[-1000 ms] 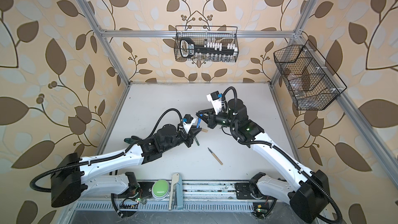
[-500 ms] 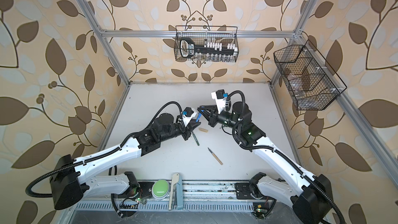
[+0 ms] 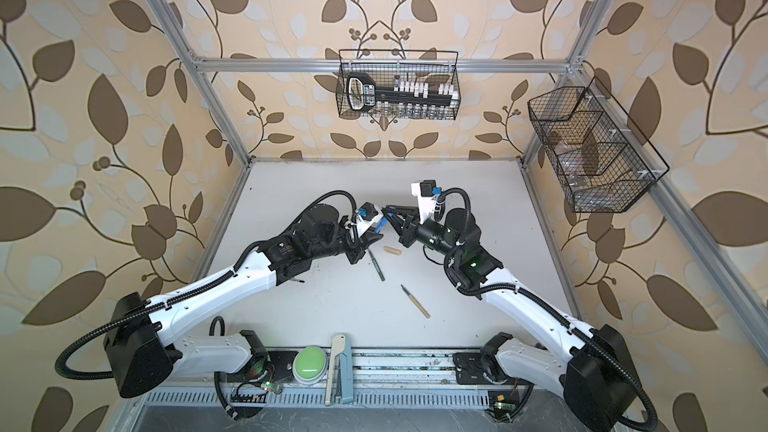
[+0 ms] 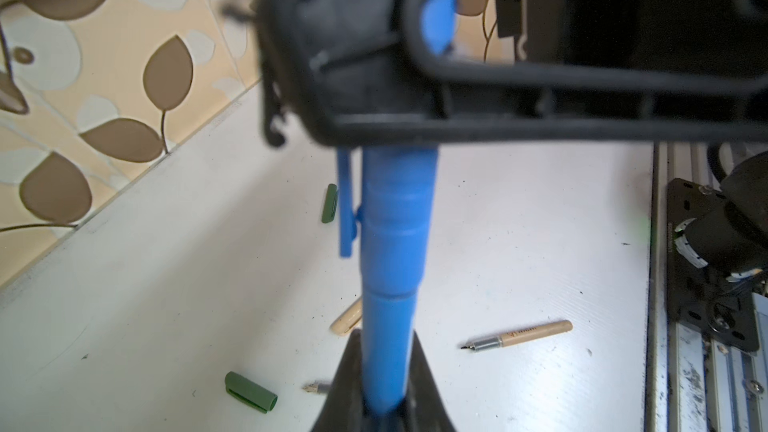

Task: Insert the pens into the pen caps
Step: 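Press the right gripper down on the cap while the left gripper holds the pen, then open the right gripper and draw it back from the capped blue pen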

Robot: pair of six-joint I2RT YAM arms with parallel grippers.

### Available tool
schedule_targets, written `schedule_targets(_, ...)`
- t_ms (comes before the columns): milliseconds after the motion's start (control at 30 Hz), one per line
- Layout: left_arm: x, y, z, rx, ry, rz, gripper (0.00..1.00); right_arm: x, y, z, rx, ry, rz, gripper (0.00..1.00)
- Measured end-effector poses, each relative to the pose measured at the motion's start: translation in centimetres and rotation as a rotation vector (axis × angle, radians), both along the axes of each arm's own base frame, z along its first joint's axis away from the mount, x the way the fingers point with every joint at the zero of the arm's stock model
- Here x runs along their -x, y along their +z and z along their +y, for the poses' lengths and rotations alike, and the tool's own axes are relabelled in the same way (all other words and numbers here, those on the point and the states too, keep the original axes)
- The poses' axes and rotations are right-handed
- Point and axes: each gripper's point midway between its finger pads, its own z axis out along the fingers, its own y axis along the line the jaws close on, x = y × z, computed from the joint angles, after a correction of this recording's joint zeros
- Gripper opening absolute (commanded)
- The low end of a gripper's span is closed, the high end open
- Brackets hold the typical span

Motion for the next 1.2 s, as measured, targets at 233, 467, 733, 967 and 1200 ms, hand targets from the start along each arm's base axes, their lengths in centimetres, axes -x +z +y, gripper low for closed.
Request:
schedule_targets(233, -0.1, -0.7, 0.3, -0.014, -0.015, 0.047, 0.00, -0.3, -1.1, 0.3, -0.035, -0.032, 0.025, 0.00)
schedule_targets(467, 0.1, -2.8, 1.5, -0.087, 0.003, 0.172, 0.00, -0.7, -3.1, 1.7, -0.083, -0.046, 0.074, 0.00)
schedule_targets(733, 1.2, -2.4, 1.3, -0.089, -0.044, 0.238, 0.00, 0.1, -2.5, 1.3, -0.097, -0.037, 0.086, 0.06)
schedule_targets(967, 1.5, -0.2, -0.7, 0.056, -0.099, 0.240, 0.00, 0.9, -1.3, -1.0, -0.073, -0.007, 0.073, 0.40)
schedule_targets(1200, -0.3, 0.5, 0.5, 0.286, 0.037, 0.272, 0.00, 2.5, -2.6, -3.7, 0.001, 0.038, 0.111, 0.53)
